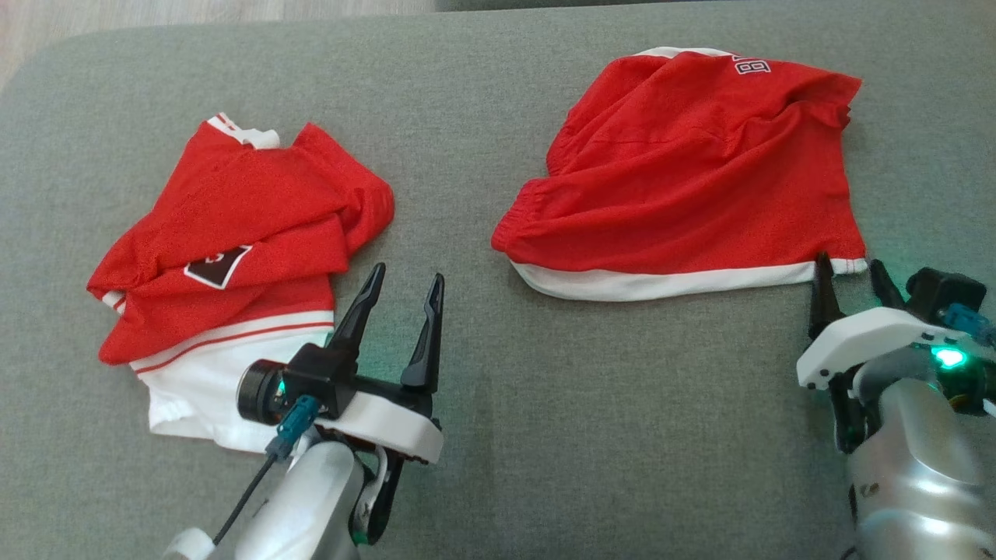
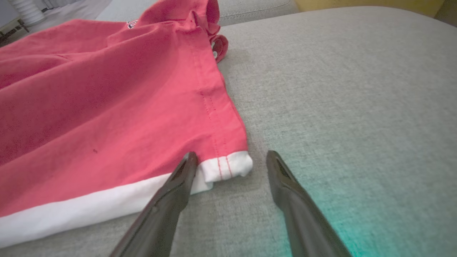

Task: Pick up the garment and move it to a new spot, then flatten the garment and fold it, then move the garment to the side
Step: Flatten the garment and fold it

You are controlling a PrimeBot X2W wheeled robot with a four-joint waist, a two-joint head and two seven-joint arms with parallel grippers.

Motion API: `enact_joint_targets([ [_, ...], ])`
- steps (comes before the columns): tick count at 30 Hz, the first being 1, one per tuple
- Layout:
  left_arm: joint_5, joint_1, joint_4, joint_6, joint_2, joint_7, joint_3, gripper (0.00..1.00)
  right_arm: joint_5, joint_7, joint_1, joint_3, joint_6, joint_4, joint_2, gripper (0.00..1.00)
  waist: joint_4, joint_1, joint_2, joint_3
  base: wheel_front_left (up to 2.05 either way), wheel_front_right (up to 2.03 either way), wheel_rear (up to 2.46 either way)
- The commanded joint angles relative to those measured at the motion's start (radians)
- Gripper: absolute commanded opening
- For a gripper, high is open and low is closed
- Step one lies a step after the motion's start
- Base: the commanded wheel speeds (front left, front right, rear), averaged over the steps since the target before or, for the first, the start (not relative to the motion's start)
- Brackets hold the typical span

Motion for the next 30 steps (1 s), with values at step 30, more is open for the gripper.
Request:
enact_joint_targets([
  [30,0.041,-0.186,0.148,-0.123,0.034,0.094,-0.117,1.0,-0.007,0.04,-0.034,0.055,-0.001,-0.083,-0.022,0.0,-0.121,-0.0001,0.0,0.011,0.0,0.0,0.0],
])
